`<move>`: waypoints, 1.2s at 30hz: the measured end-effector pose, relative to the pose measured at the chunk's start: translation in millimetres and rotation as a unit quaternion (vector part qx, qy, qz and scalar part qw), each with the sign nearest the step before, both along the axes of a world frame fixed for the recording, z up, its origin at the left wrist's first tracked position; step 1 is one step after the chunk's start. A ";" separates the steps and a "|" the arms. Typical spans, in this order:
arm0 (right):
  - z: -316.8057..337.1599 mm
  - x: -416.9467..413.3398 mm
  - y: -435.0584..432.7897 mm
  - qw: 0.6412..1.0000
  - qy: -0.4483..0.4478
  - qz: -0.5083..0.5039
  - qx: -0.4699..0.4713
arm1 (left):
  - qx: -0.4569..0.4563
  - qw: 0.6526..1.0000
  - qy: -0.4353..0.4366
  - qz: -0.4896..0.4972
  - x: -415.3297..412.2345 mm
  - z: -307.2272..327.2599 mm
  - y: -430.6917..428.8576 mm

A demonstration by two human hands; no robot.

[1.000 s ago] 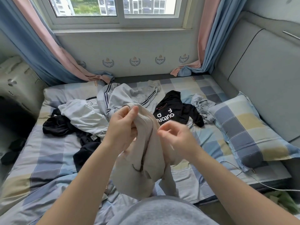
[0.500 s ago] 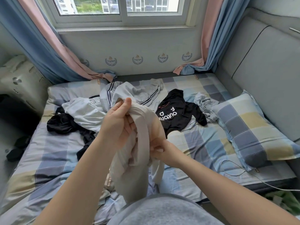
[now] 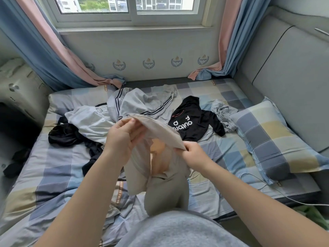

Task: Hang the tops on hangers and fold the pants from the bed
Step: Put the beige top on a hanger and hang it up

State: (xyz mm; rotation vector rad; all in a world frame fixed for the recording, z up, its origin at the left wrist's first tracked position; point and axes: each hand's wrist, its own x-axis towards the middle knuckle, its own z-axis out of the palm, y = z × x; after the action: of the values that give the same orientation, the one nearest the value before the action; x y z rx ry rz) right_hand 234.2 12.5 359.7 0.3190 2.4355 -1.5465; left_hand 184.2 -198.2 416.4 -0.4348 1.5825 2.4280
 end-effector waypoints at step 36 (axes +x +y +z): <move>25.6 13.8 -21.2 0.973 0.077 0.120 -0.179 | -0.386 0.831 0.281 -0.287 0.5 13.5 1.8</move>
State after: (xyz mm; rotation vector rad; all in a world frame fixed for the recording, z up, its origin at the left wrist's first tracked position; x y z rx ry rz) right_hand 247.9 -8.7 385.2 -0.1625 2.1409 -1.9065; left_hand 184.6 -196.4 429.9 0.6521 2.4481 1.4307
